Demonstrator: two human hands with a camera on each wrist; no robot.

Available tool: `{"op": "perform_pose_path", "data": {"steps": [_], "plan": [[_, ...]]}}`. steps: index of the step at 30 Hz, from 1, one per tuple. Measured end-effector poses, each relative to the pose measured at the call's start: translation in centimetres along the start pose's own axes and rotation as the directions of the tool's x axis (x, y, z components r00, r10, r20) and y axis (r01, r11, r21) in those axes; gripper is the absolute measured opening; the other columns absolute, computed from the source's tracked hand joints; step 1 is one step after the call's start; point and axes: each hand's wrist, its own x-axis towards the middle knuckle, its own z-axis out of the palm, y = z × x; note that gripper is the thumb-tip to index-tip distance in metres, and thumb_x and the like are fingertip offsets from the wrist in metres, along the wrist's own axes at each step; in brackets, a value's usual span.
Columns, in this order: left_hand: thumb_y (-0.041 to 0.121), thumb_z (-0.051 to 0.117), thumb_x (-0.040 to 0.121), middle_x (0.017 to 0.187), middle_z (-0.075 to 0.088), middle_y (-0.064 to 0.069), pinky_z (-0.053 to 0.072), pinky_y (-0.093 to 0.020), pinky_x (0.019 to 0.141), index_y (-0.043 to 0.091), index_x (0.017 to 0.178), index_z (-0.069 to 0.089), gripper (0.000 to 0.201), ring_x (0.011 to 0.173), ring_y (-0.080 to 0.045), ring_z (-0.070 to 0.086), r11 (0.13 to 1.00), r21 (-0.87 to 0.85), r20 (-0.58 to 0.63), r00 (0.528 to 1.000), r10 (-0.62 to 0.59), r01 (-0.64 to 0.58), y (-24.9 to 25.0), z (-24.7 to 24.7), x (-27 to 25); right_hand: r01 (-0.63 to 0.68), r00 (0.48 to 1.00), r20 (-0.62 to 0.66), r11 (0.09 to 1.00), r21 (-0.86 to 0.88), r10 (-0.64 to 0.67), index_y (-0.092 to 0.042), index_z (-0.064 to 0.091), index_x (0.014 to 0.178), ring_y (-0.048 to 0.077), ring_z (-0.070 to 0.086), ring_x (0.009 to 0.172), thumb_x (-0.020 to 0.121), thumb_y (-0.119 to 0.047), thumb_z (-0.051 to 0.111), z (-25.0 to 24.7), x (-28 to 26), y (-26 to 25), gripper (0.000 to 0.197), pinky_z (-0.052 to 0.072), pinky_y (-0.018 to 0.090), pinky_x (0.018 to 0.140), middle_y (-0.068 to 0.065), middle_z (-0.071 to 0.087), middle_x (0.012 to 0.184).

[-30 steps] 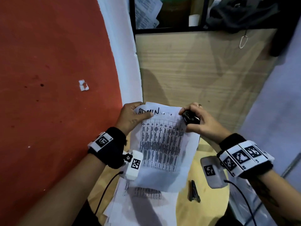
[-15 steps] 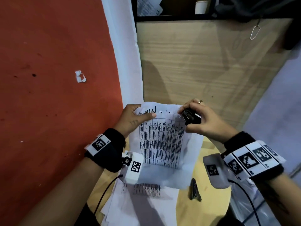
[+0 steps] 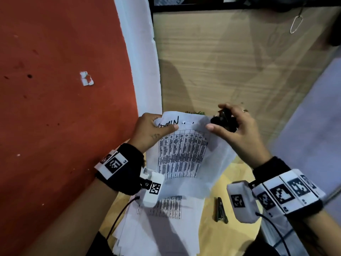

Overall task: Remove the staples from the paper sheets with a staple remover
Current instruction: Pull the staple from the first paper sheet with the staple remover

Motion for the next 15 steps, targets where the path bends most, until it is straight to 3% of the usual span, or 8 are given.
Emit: {"op": "perform_pose_path", "data": {"steps": [2, 3, 5, 6, 8, 10, 13, 15], "plan": [[0.046, 0.081, 0.061, 0.082, 0.072, -0.011, 0.053, -0.042, 0.07, 0.002, 0.078, 0.071, 0.048, 0.074, -0.022, 0.065, 0.998, -0.052, -0.017, 0.999, -0.039, 0.038, -0.2, 0.2, 0.1, 0.007, 0.999, 0.037, 0.994, -0.111, -0.003, -0.012, 0.043, 0.137, 0.009, 0.048, 0.1, 0.071, -0.064, 0.063, 1.0, -0.7, -0.5, 0.087, 0.036, 0.016, 0.088, -0.005, 0.047, 0.106], [0.042, 0.082, 0.062, 0.084, 0.073, -0.01, 0.055, -0.037, 0.076, 0.001, 0.08, 0.071, 0.046, 0.076, -0.02, 0.066, 0.996, -0.062, -0.014, 0.998, -0.061, 0.06, -0.3, 0.2, 0.2, 0.015, 0.998, 0.062, 0.989, -0.146, -0.006, -0.012, 0.033, 0.143, 0.012, 0.047, 0.102, 0.076, -0.057, 0.063, 1.7, -1.0, -0.5, 0.086, 0.037, 0.019, 0.091, -0.003, 0.041, 0.11], [0.023, 0.082, 0.07, 0.069, 0.069, 0.001, 0.047, -0.025, 0.069, 0.004, 0.069, 0.068, 0.024, 0.063, -0.011, 0.062, 0.992, -0.093, 0.004, 0.996, -0.084, 0.083, -0.6, 0.2, 0.4, 0.054, 0.994, 0.104, 0.989, -0.138, -0.039, -0.017, 0.02, 0.147, 0.02, 0.051, 0.105, 0.081, -0.052, 0.056, 3.0, -1.4, -0.6, 0.084, 0.047, 0.038, 0.094, -0.004, 0.031, 0.114], [0.016, 0.081, 0.071, 0.067, 0.069, -0.002, 0.044, -0.024, 0.068, 0.002, 0.067, 0.067, 0.02, 0.061, -0.012, 0.06, 0.989, -0.114, 0.012, 0.995, -0.095, 0.095, -0.7, 0.3, 0.4, 0.077, 0.991, 0.121, 0.985, -0.152, -0.059, -0.017, 0.02, 0.147, 0.024, 0.054, 0.105, 0.081, -0.049, 0.053, 3.4, -1.4, -0.7, 0.081, 0.05, 0.046, 0.09, -0.002, 0.031, 0.116], [0.021, 0.083, 0.065, 0.084, 0.071, -0.023, 0.044, -0.03, 0.07, -0.01, 0.079, 0.067, 0.037, 0.07, -0.019, 0.06, 0.98, -0.162, 0.035, 0.994, -0.107, 0.111, -1.2, 0.2, 0.6, 0.138, 0.982, 0.156, 0.964, -0.228, -0.103, -0.01, 0.032, 0.143, 0.029, 0.056, 0.099, 0.079, -0.038, 0.056, 4.2, -0.9, -0.7, 0.075, 0.052, 0.048, 0.081, 0.008, 0.04, 0.119], [0.03, 0.082, 0.059, 0.094, 0.067, -0.031, 0.044, -0.034, 0.071, -0.01, 0.087, 0.068, 0.051, 0.074, -0.024, 0.06, 0.973, -0.194, 0.057, 0.992, -0.117, 0.125, -1.3, 0.2, 0.7, 0.219, 0.969, 0.167, 0.941, -0.257, -0.18, -0.006, 0.047, 0.129, 0.03, 0.057, 0.093, 0.074, -0.028, 0.061, 4.7, -0.4, -1.1, 0.061, 0.052, 0.045, 0.071, 0.013, 0.049, 0.114], [0.018, 0.083, 0.065, 0.08, 0.073, -0.014, 0.046, -0.026, 0.067, 0.001, 0.084, 0.072, 0.028, 0.069, -0.016, 0.062, 0.969, -0.183, 0.083, 0.985, -0.152, 0.165, -1.5, 0.2, 1.2, 0.364, 0.925, 0.213, 0.893, -0.265, -0.314, -0.004, 0.057, 0.106, 0.035, 0.059, 0.081, 0.07, -0.013, 0.067, 5.9, 0.2, -1.0, 0.039, 0.053, 0.042, 0.056, 0.014, 0.055, 0.103], [0.019, 0.083, 0.064, 0.076, 0.071, -0.006, 0.048, -0.023, 0.065, 0.008, 0.081, 0.072, 0.023, 0.068, -0.013, 0.062, 0.969, -0.187, 0.089, 0.985, -0.147, 0.161, -1.5, 0.3, 1.2, 0.416, 0.901, 0.251, 0.871, -0.263, -0.354, -0.003, 0.06, 0.103, 0.034, 0.06, 0.076, 0.068, -0.007, 0.067, 6.6, 0.5, -0.6, 0.037, 0.052, 0.041, 0.05, 0.014, 0.056, 0.101]]}}
